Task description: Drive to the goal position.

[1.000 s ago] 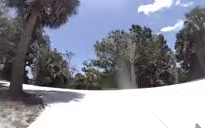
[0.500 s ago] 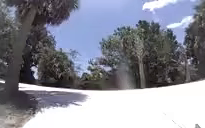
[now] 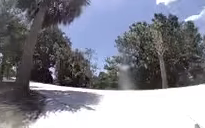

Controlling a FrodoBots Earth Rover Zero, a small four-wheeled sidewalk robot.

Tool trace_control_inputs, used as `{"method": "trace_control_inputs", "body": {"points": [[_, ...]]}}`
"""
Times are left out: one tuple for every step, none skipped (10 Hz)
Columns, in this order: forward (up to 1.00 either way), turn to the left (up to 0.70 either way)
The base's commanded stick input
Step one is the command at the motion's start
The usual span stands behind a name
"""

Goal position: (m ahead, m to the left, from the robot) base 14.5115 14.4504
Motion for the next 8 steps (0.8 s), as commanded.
{"method": "trace_control_inputs", "body": {"points": [[0.85, 0.34], [0.85, 0.34], [0.85, 0.34], [0.85, 0.34], [0.85, 0.34], [0.85, 0.34], [0.85, 0.34], [0.85, 0.34]]}}
